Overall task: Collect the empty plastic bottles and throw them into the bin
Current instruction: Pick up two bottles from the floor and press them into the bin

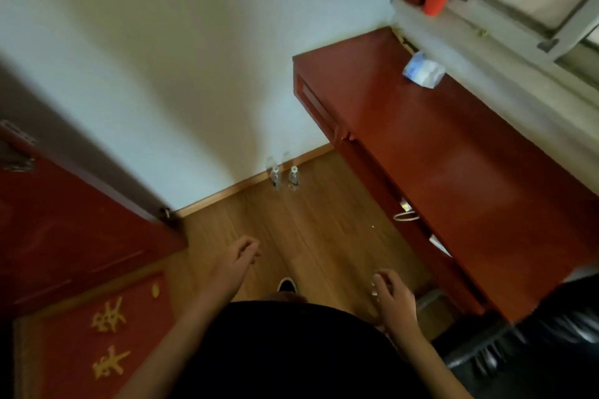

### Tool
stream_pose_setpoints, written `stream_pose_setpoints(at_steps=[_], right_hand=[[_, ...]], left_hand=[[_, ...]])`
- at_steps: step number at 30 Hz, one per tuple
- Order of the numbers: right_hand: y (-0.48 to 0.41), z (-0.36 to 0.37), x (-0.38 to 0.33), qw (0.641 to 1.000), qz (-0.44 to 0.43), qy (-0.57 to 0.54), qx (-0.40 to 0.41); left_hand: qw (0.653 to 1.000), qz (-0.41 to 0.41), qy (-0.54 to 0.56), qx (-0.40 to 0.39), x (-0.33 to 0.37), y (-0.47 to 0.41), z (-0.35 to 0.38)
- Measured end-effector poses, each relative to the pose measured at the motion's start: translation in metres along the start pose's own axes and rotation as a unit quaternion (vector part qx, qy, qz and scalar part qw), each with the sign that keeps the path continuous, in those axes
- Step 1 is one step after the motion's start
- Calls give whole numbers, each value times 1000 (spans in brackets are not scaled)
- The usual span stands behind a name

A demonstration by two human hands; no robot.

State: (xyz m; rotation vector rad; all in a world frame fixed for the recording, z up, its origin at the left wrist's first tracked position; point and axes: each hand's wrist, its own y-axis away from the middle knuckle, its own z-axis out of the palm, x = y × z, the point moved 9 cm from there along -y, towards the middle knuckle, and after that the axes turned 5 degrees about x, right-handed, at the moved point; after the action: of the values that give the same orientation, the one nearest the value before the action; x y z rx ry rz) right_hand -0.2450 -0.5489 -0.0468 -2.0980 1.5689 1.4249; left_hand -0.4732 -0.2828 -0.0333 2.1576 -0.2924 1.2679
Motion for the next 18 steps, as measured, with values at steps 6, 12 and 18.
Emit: stream_pose_setpoints(at_steps=[6, 12, 18], right_hand=[[-108, 34, -119, 997, -71, -2, -13], [-205, 87, -185, 992, -105, -14, -65], [-345, 199, -143, 993, -27, -28, -109]], left_hand=[[999, 9, -17, 35, 60, -100, -37], [995, -14, -39, 90, 62, -180, -35], [988, -88, -31, 125, -9, -294, 9]])
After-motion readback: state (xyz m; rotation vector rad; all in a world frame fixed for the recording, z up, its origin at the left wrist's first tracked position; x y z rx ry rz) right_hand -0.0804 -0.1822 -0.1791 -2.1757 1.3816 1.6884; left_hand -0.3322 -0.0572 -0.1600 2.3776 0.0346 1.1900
